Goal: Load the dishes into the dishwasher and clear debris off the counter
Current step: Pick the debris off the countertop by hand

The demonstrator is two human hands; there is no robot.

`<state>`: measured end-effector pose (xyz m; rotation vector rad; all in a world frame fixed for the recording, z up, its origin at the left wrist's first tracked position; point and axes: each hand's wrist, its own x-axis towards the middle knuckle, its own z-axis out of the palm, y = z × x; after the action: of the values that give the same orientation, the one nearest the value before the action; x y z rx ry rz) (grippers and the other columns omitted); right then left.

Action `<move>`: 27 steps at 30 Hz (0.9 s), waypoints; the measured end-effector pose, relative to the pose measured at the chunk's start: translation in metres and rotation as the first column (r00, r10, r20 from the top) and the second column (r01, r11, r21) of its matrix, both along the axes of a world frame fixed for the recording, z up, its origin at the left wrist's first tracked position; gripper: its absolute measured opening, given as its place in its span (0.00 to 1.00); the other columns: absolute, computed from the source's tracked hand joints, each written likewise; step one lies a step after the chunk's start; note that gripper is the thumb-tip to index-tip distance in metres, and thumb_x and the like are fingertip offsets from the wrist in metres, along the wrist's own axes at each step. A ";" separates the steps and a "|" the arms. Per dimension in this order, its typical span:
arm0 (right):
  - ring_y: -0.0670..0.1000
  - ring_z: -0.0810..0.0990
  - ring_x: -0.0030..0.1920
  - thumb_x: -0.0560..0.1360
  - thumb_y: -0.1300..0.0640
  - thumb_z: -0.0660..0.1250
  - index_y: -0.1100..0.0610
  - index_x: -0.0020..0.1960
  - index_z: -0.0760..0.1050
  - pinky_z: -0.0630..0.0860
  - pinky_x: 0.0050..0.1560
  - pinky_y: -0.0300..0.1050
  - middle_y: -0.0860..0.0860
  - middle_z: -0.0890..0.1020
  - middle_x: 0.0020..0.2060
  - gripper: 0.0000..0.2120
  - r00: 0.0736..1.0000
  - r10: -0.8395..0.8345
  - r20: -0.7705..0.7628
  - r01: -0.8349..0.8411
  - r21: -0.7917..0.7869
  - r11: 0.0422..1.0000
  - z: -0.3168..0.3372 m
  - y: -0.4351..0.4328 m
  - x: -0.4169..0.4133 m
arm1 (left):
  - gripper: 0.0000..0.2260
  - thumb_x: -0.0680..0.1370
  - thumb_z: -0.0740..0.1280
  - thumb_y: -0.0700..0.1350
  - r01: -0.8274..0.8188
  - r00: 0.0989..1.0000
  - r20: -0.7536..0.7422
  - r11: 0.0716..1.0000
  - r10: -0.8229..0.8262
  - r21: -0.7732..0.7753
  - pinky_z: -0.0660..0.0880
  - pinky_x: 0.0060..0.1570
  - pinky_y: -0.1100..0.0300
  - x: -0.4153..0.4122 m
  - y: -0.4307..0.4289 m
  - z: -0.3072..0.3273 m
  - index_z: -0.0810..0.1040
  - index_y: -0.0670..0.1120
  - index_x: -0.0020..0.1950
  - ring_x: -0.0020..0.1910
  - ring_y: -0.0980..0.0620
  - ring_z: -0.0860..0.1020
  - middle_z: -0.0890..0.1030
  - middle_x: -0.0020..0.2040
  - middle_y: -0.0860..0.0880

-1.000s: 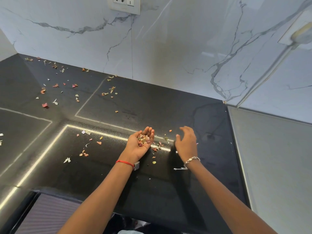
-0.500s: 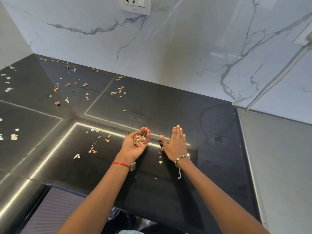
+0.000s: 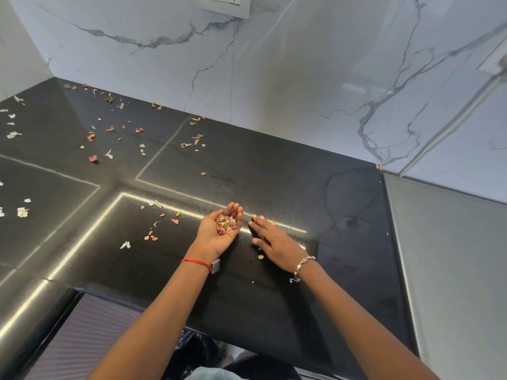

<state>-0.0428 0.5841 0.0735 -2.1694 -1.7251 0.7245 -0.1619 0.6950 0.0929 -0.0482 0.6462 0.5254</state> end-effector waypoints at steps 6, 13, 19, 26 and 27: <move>0.49 0.64 0.72 0.77 0.69 0.56 0.59 0.69 0.68 0.53 0.70 0.34 0.50 0.66 0.71 0.21 0.980 -0.066 0.185 0.039 0.146 0.988 -0.002 -0.014 -0.004 | 0.15 0.82 0.51 0.40 0.025 0.999 0.024 1.000 -0.025 -0.019 0.80 0.31 0.56 0.005 -0.006 -0.003 0.75 0.36 0.45 0.43 0.47 0.76 0.77 0.43 0.42; 0.51 0.73 0.56 0.77 0.67 0.58 0.62 0.55 0.78 0.68 0.57 0.36 0.54 0.78 0.53 0.12 0.951 -0.070 0.300 0.014 0.186 0.983 -0.002 -0.012 -0.012 | 0.14 0.82 0.52 0.40 0.048 0.999 0.023 0.999 -0.047 -0.005 0.81 0.33 0.57 0.003 -0.010 -0.004 0.75 0.37 0.46 0.44 0.47 0.77 0.77 0.43 0.42; 0.38 0.80 0.36 0.68 0.66 0.72 0.61 0.43 0.83 0.74 0.44 0.28 0.54 0.85 0.39 0.04 0.834 -0.399 -0.380 0.538 0.408 0.737 0.030 0.000 -0.018 | 0.16 0.82 0.51 0.41 0.047 0.999 0.002 0.999 -0.047 -0.010 0.80 0.32 0.56 0.000 -0.015 -0.003 0.75 0.36 0.44 0.42 0.47 0.77 0.78 0.40 0.42; 0.50 0.80 0.50 0.73 0.71 0.64 0.66 0.51 0.81 0.73 0.55 0.32 0.59 0.83 0.49 0.10 0.924 -0.222 -0.310 0.341 0.410 0.846 0.051 0.010 -0.069 | 0.19 0.82 0.52 0.40 0.099 0.995 -0.004 0.995 -0.099 -0.002 0.80 0.29 0.59 0.000 -0.023 -0.006 0.78 0.36 0.40 0.29 0.49 0.82 0.81 0.32 0.41; 0.53 0.79 0.54 0.74 0.72 0.61 0.68 0.53 0.79 0.72 0.57 0.34 0.61 0.82 0.51 0.11 0.928 -0.225 -0.298 0.330 0.372 0.868 0.049 0.010 -0.073 | 0.21 0.82 0.53 0.40 0.101 0.995 0.001 0.995 -0.101 -0.015 0.80 0.31 0.57 0.000 -0.023 -0.008 0.80 0.35 0.37 0.30 0.48 0.82 0.81 0.33 0.41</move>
<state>-0.1153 0.5945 0.1225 -1.8832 -1.2622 0.4700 -0.1620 0.6719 0.0846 -0.0298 0.6489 0.4232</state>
